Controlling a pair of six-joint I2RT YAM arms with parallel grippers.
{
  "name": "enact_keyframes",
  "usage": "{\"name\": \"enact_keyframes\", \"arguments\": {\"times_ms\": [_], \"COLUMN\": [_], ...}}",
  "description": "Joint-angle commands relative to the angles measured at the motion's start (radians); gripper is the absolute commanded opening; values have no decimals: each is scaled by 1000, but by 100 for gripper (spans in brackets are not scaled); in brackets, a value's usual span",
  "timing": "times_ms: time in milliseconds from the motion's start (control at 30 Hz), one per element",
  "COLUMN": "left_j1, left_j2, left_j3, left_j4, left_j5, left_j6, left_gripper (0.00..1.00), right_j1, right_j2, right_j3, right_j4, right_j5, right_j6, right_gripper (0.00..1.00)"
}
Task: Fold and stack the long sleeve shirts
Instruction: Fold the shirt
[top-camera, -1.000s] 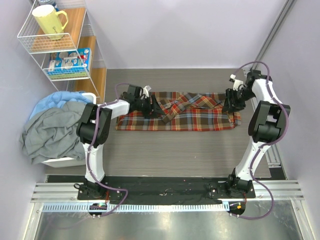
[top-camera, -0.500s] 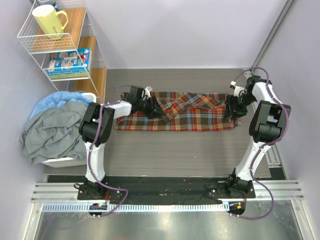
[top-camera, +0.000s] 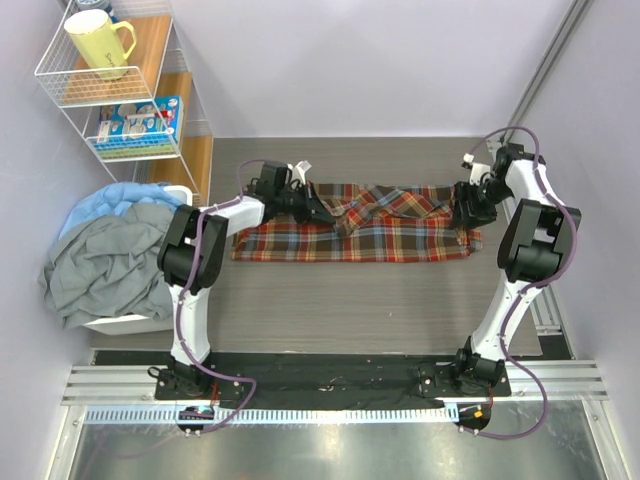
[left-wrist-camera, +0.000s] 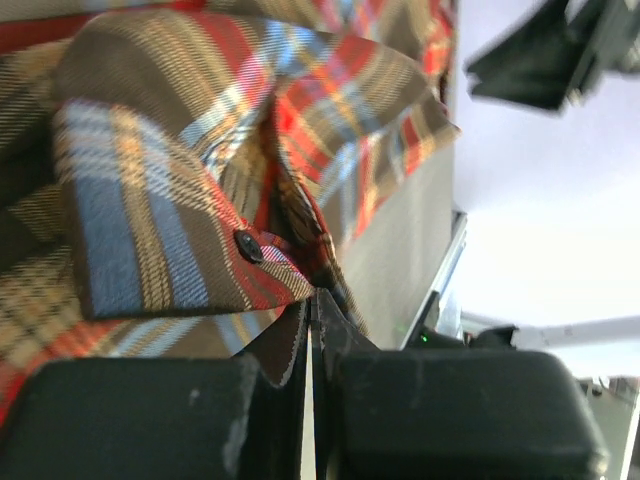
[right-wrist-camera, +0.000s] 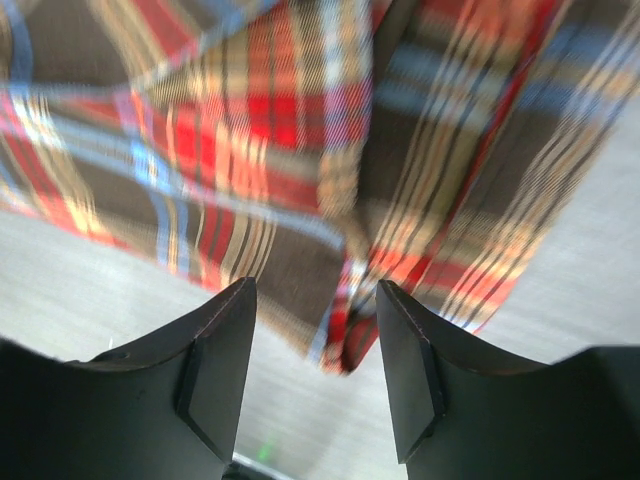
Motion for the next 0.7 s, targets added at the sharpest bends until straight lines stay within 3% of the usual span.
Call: {"name": "enact_keyframes", "arguments": {"times_ms": [0,433,533,567,667], "left_j1": [-13,-11,-10,-10,-6], "left_j2": [-87,-81,-81,-84,-94], "left_j3": [34,109,127,130,143], "left_j4": [31,19,14,13,1], "left_j5": [70,67,65,68,71], "left_j6": [22,47,47,48,68], "left_gripper": [0,0,0,0,0], "right_j1": [-7,-5,-7,-7,-7], "right_j2": [52,155,134,128,106], "right_j3": [96,175,162,160,154], "right_j4": [55,-17,-33,-39,-51], "right_j5": [-16,-138,-145,-147,-130], "right_j6": [21,-27,-41,-50,-62], "right_gripper": [57,54,43,33,19]}}
